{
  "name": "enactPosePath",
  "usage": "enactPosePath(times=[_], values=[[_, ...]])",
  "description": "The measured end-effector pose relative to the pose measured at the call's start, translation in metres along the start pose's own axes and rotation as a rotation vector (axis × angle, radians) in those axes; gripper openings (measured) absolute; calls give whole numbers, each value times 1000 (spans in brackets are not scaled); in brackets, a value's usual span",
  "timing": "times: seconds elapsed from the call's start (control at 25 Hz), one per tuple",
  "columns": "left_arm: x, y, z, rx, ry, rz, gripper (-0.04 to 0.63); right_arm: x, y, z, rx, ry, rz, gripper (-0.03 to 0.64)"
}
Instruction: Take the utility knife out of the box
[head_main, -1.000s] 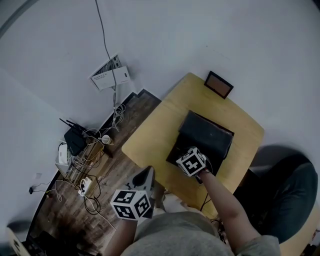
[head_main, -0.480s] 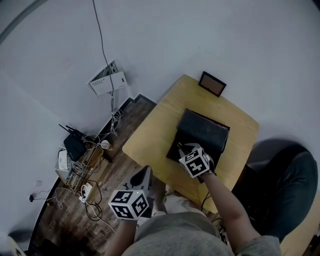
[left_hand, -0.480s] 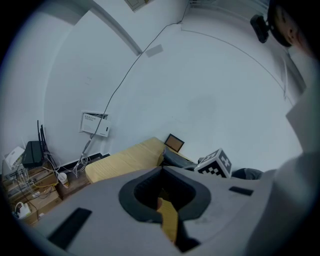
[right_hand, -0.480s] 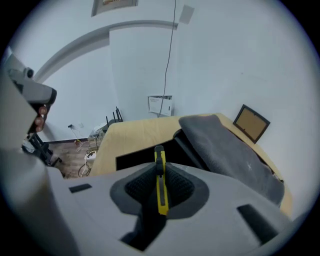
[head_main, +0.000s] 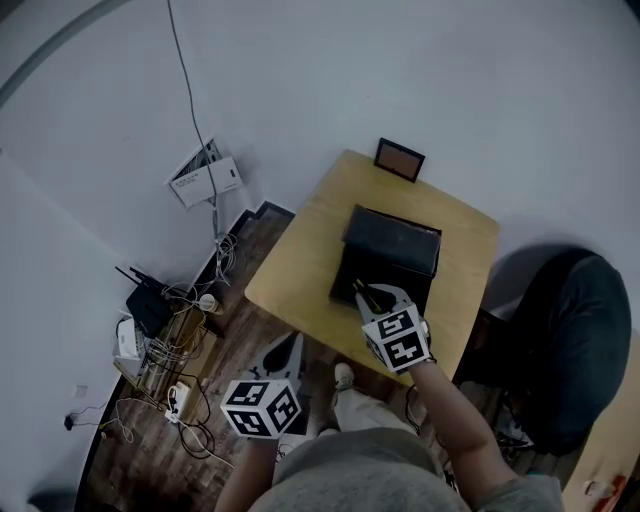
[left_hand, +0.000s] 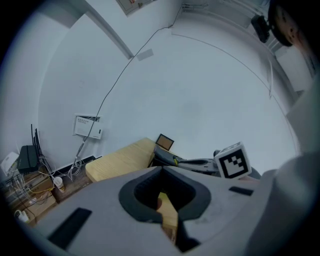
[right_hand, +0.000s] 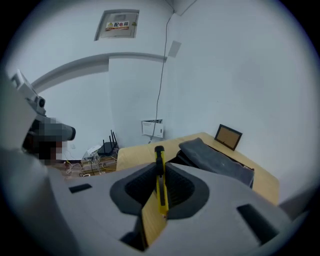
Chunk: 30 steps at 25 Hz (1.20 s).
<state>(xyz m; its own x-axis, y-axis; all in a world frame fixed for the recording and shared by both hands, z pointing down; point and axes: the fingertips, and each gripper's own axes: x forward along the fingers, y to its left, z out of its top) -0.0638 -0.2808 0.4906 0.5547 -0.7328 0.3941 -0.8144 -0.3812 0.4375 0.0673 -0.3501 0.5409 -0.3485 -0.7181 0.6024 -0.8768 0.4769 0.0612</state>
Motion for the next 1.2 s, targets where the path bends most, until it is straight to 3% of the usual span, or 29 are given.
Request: enactPosePath(times=[0.68, 1.2], values=[[-92, -40, -53, 37, -22, -90, 3, -172, 76, -13, 113, -274, -155, 43], [-149, -57, -87, 53, -33, -106, 3, -244, 121, -39, 181, -366, -183, 43]])
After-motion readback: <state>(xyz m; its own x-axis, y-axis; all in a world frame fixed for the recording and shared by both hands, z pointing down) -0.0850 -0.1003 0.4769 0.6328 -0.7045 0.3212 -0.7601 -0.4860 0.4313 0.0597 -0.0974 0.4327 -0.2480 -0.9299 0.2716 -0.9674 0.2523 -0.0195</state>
